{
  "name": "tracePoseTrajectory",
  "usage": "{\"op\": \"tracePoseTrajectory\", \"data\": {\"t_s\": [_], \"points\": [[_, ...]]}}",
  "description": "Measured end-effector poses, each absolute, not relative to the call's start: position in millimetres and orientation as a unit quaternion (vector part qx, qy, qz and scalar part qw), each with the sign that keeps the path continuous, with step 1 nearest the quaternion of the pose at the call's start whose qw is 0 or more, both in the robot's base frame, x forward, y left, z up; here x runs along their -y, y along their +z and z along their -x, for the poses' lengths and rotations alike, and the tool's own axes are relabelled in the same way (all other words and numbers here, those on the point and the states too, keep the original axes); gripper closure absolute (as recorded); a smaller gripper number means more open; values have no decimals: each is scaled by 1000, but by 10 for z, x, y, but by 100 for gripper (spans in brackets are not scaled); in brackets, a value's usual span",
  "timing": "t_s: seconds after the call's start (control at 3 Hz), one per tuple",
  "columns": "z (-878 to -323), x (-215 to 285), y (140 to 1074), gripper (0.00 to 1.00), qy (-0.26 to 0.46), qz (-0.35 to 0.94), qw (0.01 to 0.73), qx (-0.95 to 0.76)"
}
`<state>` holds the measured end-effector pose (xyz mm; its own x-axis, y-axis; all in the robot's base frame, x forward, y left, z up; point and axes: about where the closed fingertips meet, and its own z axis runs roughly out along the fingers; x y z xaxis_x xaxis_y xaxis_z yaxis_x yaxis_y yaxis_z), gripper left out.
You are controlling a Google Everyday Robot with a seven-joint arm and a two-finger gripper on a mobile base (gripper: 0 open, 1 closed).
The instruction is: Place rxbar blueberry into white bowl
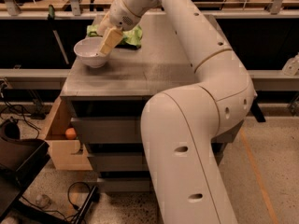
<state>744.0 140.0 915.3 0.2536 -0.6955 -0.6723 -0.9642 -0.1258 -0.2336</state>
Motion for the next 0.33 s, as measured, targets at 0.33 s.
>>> {"op": "tracePoseTrajectory", "data": {"t_s": [0.33], "points": [[-7445, -1425, 9132, 0, 207, 722, 326, -575]]}}
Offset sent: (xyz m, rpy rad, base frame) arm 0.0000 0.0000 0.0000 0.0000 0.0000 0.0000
